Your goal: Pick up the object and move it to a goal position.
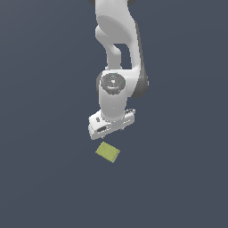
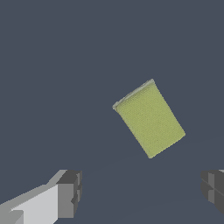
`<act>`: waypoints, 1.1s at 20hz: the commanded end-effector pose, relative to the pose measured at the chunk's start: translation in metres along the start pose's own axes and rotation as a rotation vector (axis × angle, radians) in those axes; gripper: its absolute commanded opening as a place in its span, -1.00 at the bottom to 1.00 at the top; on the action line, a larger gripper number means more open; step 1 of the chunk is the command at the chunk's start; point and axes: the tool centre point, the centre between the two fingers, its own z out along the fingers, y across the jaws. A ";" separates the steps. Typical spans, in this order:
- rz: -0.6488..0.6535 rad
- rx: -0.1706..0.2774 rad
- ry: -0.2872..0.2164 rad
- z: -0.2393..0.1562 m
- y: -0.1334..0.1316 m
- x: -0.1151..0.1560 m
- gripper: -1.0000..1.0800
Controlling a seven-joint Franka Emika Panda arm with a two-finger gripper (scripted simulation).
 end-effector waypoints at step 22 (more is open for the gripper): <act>-0.554 -0.004 0.025 0.061 0.039 0.030 0.92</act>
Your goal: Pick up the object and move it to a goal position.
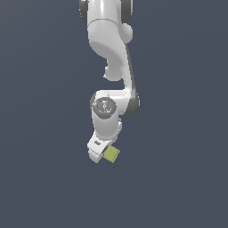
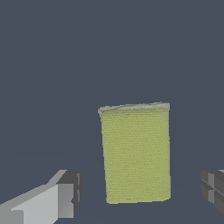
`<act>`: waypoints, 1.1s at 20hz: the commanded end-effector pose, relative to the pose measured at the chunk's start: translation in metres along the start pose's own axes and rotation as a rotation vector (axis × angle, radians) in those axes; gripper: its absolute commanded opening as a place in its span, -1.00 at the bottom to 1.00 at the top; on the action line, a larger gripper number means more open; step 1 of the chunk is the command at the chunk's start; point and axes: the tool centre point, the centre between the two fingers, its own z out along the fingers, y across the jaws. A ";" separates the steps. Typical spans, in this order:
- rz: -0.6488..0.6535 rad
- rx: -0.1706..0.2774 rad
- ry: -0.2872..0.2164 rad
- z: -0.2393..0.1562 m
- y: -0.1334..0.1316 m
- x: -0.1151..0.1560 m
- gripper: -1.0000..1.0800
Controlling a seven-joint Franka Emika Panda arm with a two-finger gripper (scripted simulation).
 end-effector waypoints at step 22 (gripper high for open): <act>-0.090 -0.002 0.006 0.050 0.006 0.000 0.92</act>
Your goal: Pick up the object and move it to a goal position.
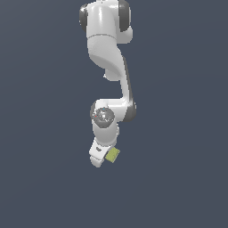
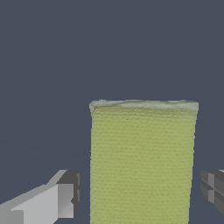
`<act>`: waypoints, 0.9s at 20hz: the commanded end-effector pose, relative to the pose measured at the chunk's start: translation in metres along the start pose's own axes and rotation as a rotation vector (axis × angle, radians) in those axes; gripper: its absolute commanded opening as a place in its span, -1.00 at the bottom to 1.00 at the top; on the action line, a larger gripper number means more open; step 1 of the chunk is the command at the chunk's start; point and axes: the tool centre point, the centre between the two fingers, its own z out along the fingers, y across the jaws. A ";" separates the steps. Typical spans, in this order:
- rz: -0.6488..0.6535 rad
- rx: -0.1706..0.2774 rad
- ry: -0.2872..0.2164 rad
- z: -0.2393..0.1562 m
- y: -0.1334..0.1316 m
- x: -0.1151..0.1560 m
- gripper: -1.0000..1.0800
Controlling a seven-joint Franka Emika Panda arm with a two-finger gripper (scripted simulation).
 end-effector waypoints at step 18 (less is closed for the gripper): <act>-0.001 0.000 0.000 0.018 0.001 0.000 -1.00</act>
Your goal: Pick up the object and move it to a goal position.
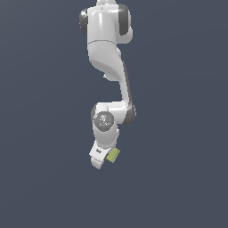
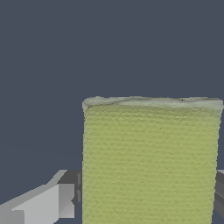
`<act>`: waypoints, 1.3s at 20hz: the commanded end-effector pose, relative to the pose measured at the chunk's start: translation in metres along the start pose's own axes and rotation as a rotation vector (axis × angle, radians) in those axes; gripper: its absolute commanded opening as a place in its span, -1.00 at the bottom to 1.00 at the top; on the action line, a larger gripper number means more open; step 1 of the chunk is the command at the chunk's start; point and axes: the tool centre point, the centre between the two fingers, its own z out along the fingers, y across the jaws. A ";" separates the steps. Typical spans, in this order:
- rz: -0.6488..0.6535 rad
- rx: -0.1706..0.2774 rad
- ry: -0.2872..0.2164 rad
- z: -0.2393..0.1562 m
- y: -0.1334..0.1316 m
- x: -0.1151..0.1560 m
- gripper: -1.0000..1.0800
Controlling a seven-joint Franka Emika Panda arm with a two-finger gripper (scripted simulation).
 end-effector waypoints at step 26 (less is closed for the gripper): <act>0.000 -0.001 -0.001 -0.085 -0.125 0.083 -1.00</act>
